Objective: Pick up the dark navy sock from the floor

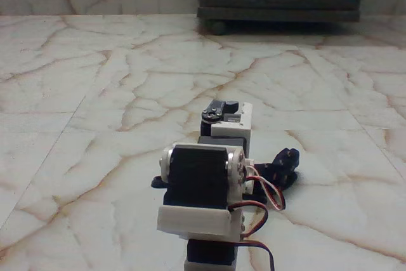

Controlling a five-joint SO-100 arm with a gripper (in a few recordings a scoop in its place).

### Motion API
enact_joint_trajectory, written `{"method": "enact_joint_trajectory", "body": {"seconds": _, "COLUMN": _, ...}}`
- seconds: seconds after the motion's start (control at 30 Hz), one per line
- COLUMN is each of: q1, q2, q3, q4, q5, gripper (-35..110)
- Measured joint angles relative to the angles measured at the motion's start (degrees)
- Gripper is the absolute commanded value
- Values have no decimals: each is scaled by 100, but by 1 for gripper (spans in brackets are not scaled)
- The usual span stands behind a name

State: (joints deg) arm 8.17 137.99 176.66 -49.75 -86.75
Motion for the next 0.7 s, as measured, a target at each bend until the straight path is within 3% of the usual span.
{"method": "enact_joint_trajectory", "body": {"seconds": 0.07, "q1": -88, "q2": 0, "q3": 0, "q4": 896, "q5": -237, "gripper": 0}}
{"method": "enact_joint_trajectory", "body": {"seconds": 0.5, "q1": -105, "q2": -9, "q3": 0, "q4": 923, "q5": -264, "gripper": 0}}
{"method": "enact_joint_trajectory", "body": {"seconds": 0.7, "q1": -176, "q2": -712, "q3": -589, "q4": 967, "q5": 396, "gripper": 0}}
